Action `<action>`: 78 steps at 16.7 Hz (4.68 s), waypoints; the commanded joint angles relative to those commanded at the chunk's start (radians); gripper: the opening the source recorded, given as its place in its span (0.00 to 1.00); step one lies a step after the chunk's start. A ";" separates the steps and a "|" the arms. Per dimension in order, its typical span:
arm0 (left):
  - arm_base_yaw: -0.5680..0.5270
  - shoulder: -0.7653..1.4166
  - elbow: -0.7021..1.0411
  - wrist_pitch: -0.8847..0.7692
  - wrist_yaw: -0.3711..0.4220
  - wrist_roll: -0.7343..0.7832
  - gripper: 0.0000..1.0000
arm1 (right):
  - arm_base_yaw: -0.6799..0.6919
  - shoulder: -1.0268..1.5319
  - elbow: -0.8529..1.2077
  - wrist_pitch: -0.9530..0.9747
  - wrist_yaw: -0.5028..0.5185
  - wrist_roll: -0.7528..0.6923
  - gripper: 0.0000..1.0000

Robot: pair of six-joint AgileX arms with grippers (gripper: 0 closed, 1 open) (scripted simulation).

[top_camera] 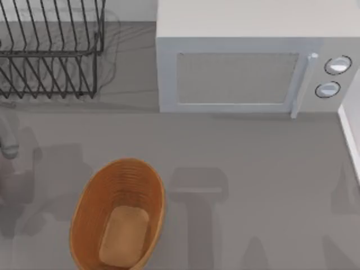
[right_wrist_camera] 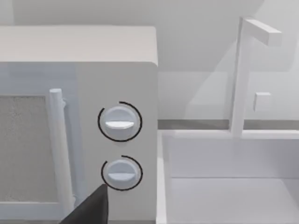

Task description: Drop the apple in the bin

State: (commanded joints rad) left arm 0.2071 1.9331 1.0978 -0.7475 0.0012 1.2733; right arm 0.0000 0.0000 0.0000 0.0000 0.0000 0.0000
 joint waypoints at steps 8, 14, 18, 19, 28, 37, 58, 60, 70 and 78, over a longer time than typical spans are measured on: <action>0.000 0.000 0.000 0.000 0.000 0.000 0.32 | 0.000 0.000 0.000 0.000 0.000 0.000 1.00; 0.000 0.000 0.000 0.000 0.000 0.000 0.00 | 0.000 0.000 0.000 0.000 0.000 0.000 1.00; 0.000 0.000 0.000 0.000 0.000 0.000 0.00 | 0.000 0.000 0.000 0.000 0.000 0.000 1.00; 0.000 0.000 0.000 0.000 0.000 0.000 0.00 | 0.000 0.000 0.000 0.000 0.000 0.000 1.00; -0.004 -0.073 0.188 -0.250 0.002 0.002 0.00 | 0.000 0.000 0.000 0.000 0.000 0.000 1.00; -0.008 -0.177 0.430 -0.594 0.001 -0.012 0.00 | 0.000 0.000 0.000 0.000 0.000 0.000 1.00; -0.635 -0.285 0.313 -0.613 0.040 -1.421 0.00 | 0.000 0.000 0.000 0.000 0.000 0.000 1.00; -0.717 -0.312 0.291 -0.605 0.044 -1.606 0.00 | 0.000 0.000 0.000 0.000 0.000 0.000 1.00; -0.884 -0.388 0.243 -0.571 0.044 -1.925 0.00 | 0.000 0.000 0.000 0.000 0.000 0.000 1.00; -0.882 -0.368 0.103 -0.405 0.043 -1.927 0.00 | 0.000 0.000 0.000 0.000 0.000 0.000 1.00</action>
State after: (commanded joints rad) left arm -0.6748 1.5652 1.2006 -1.1524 0.0443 -0.6539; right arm 0.0000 0.0000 0.0000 0.0000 0.0000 0.0000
